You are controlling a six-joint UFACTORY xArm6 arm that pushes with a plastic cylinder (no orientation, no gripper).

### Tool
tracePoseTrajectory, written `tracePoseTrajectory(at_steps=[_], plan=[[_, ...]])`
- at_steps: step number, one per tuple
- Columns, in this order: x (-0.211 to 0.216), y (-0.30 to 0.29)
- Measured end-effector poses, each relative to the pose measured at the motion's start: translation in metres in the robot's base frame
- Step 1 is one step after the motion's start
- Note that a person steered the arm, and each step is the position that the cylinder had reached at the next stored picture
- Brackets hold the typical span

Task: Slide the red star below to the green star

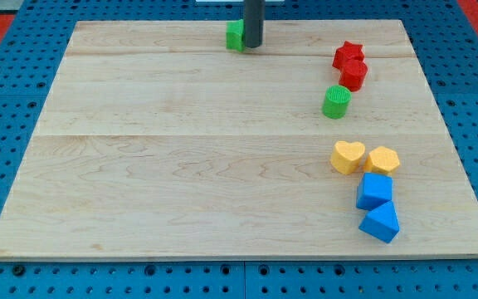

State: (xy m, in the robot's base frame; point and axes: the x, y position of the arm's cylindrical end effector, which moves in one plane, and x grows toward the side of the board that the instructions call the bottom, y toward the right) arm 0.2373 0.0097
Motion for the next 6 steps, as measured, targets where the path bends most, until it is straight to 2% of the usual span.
tracePoseTrajectory(at_steps=[1, 3, 4, 5, 6], plan=[[-0.017, -0.005], [-0.045, 0.154], [-0.006, 0.218], [0.032, 0.256], [0.063, 0.252]])
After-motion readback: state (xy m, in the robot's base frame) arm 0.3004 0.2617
